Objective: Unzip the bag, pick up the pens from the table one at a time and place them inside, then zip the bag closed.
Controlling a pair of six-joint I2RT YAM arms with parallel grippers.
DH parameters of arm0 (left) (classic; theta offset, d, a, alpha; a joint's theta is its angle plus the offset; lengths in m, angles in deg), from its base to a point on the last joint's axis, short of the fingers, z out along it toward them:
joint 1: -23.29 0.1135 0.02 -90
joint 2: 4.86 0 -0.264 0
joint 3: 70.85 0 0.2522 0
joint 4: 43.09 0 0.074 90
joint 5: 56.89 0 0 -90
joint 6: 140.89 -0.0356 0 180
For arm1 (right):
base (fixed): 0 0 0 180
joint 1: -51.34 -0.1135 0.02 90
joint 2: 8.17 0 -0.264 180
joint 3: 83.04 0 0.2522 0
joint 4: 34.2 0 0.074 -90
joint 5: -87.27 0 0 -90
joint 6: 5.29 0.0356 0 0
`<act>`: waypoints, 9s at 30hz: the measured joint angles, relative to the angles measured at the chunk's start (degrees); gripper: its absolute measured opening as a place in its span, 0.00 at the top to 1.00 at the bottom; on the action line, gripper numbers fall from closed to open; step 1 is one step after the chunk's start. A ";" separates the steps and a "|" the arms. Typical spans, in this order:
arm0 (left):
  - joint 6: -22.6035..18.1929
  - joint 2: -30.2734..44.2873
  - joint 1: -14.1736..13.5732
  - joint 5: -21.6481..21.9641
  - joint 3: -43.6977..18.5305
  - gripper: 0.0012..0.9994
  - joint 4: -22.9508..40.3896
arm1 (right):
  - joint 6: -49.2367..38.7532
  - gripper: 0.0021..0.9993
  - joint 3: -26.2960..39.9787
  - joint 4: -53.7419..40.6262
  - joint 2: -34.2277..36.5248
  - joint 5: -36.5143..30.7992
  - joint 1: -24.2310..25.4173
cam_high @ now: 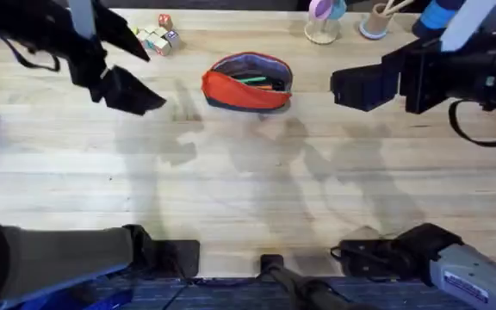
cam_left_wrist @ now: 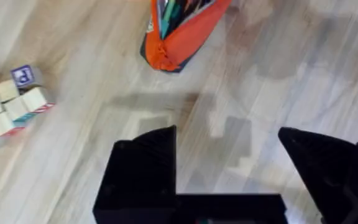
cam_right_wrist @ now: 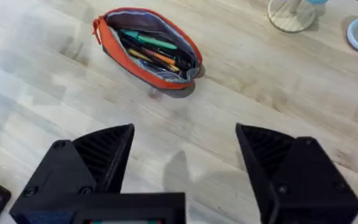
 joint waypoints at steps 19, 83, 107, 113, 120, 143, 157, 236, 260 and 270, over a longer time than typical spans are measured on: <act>-11.75 12.67 3.40 -11.70 18.76 0.01 -22.95 | 12.87 0.00 0.00 10.87 8.91 6.76 -6.52; -10.97 13.49 8.33 -15.26 18.76 0.01 -24.25 | 35.19 0.00 0.00 61.46 53.70 -7.69 -26.47; -10.97 13.49 8.33 -15.26 18.76 0.01 -24.04 | 38.39 0.80 0.02 65.55 59.30 -19.08 -25.53; -10.99 13.49 8.33 -15.26 18.76 0.01 -24.04 | 39.89 0.97 0.02 65.59 59.38 -19.02 -25.13; -10.97 13.49 8.33 -15.26 18.76 0.01 -24.04 | 38.64 0.97 0.02 65.59 59.37 -19.02 -25.14; -7.94 13.49 3.06 -18.11 18.76 0.01 -34.75 | 27.28 0.97 0.00 54.68 47.39 -14.70 -25.10; 2.24 21.23 -1.84 -18.75 18.81 0.01 -43.15 | 26.90 0.97 0.00 54.69 45.75 -14.51 -25.11; -22.61 21.22 14.93 -22.71 18.81 0.00 -16.93 | 52.20 0.72 16.91 44.46 65.25 -25.17 -27.45; -22.60 21.22 14.93 -22.71 18.81 0.01 -16.95 | 48.66 0.97 17.33 42.01 65.77 -25.88 -27.36; -22.62 21.22 14.93 -22.73 18.81 0.01 -17.39 | 41.50 0.97 17.33 39.48 59.93 -20.36 -27.36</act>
